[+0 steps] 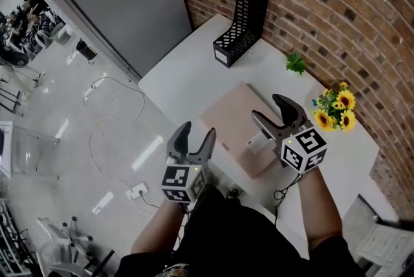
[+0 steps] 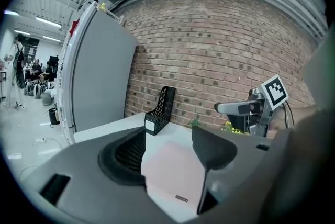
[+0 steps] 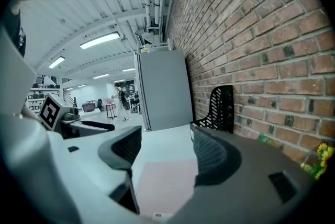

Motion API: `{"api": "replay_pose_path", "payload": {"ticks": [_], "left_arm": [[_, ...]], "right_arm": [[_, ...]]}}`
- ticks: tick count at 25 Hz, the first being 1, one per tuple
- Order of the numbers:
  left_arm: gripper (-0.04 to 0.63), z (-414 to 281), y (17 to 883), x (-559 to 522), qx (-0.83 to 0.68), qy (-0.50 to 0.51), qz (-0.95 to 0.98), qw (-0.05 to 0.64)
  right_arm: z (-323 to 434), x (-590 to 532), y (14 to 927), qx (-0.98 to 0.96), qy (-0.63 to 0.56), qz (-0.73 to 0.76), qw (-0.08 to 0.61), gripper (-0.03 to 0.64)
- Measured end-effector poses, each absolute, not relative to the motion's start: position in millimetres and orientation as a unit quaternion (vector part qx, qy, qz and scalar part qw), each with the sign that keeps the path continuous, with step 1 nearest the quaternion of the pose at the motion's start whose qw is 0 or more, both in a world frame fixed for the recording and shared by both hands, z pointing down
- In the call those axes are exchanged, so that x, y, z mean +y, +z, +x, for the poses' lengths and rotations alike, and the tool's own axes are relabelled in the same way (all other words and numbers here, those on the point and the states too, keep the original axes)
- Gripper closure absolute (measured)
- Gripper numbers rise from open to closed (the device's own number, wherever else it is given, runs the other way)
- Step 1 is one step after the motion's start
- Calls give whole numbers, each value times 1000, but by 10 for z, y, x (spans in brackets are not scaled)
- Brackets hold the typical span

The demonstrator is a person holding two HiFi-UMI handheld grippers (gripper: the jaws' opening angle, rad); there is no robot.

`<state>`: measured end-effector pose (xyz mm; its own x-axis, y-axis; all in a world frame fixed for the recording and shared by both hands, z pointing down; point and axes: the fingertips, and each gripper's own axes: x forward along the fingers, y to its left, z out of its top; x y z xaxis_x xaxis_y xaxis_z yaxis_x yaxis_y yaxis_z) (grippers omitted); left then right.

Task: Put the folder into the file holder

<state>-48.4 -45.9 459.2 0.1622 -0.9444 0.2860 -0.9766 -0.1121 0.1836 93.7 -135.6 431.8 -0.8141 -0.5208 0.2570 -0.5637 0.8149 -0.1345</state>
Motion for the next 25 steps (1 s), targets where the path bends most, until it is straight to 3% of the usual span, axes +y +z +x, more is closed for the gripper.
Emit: {"api": "replay_pose_path", "payload": {"ticks": [25], "left_arm": [[298, -771, 6151, -1000, -640, 62, 672, 367]], "right_arm": [[412, -2238, 5722, -917, 204, 232, 253, 244]]}}
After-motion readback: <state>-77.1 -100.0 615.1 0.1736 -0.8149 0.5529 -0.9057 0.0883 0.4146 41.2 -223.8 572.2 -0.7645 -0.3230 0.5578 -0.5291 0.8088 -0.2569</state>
